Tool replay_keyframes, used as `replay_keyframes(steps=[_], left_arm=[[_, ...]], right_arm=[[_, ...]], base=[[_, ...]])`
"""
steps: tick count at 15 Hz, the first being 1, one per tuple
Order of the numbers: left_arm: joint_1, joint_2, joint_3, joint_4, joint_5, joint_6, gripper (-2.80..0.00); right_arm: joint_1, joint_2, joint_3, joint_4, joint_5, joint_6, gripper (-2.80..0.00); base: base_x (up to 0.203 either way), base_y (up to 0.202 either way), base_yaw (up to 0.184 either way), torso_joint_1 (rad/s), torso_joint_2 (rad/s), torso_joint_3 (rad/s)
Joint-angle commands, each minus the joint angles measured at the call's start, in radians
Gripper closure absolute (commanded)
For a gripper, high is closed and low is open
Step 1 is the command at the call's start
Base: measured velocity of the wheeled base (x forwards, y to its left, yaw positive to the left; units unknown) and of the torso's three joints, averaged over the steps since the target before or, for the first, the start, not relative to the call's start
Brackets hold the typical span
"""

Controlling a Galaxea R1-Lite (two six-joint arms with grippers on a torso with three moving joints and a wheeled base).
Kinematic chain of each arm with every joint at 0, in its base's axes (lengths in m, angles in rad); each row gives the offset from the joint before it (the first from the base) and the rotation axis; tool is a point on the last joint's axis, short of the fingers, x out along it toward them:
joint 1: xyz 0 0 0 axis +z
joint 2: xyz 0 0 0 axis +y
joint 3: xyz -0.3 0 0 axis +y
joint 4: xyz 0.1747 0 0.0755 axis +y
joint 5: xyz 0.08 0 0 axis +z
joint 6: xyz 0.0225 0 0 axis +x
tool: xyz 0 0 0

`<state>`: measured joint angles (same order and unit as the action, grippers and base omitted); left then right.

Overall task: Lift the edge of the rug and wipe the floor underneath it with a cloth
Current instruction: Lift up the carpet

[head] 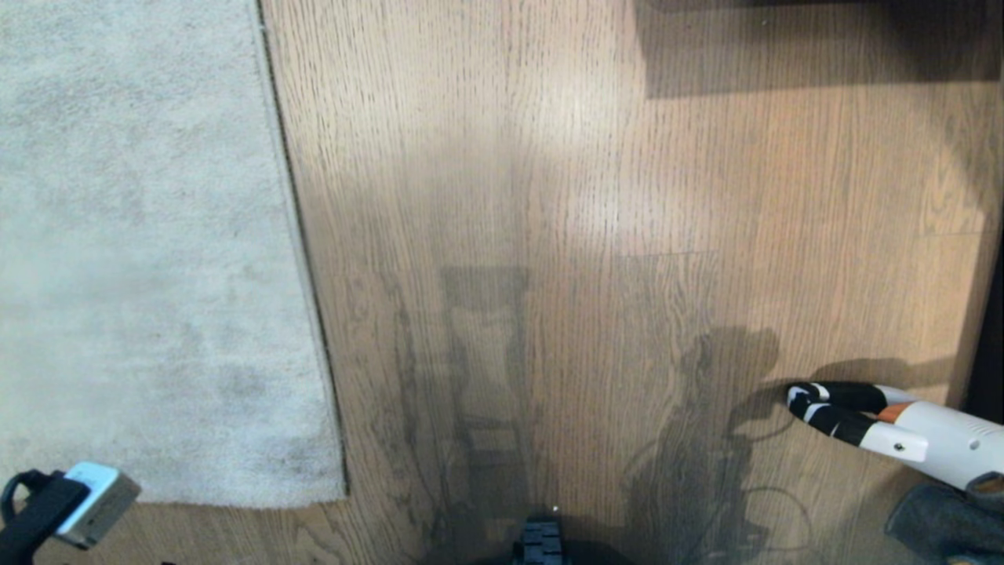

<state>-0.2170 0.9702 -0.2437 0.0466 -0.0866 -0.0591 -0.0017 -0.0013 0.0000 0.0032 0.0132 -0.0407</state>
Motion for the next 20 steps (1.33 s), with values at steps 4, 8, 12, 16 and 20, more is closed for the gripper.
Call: replay_keyframes(steps=[4,8,12,16,20], left_arm=[[-0.119,0.218,-0.028,-0.092,0.035,-0.032,0.0],[-0.154,0.246,-0.032,-0.094,0.126,-0.037,0.0],[-0.181,0.315,-0.052,-0.096,0.205,-0.036,0.0],[-0.216,0.474,-0.087,-0.187,0.276,-0.036,0.0],[-0.226,0.677,-0.124,-0.401,0.371,-0.039,0.0]], right_arm=[[0.0,0.001,0.0,0.0,0.001,-0.001,0.0],[0.0,0.001,0.0,0.0,0.001,-0.001,0.0],[0.0,0.001,0.0,0.0,0.001,-0.001,0.0],[0.0,0.001,0.0,0.0,0.001,-0.001,0.0],[0.0,0.001,0.0,0.0,0.001,-0.001,0.0]], base=[[0.0,0.0,0.0,0.0,0.0,0.0],[0.0,0.0,0.0,0.0,0.0,0.0],[0.0,0.0,0.0,0.0,0.0,0.0],[0.0,0.0,0.0,0.0,0.0,0.0],[0.0,0.0,0.0,0.0,0.0,0.0]])
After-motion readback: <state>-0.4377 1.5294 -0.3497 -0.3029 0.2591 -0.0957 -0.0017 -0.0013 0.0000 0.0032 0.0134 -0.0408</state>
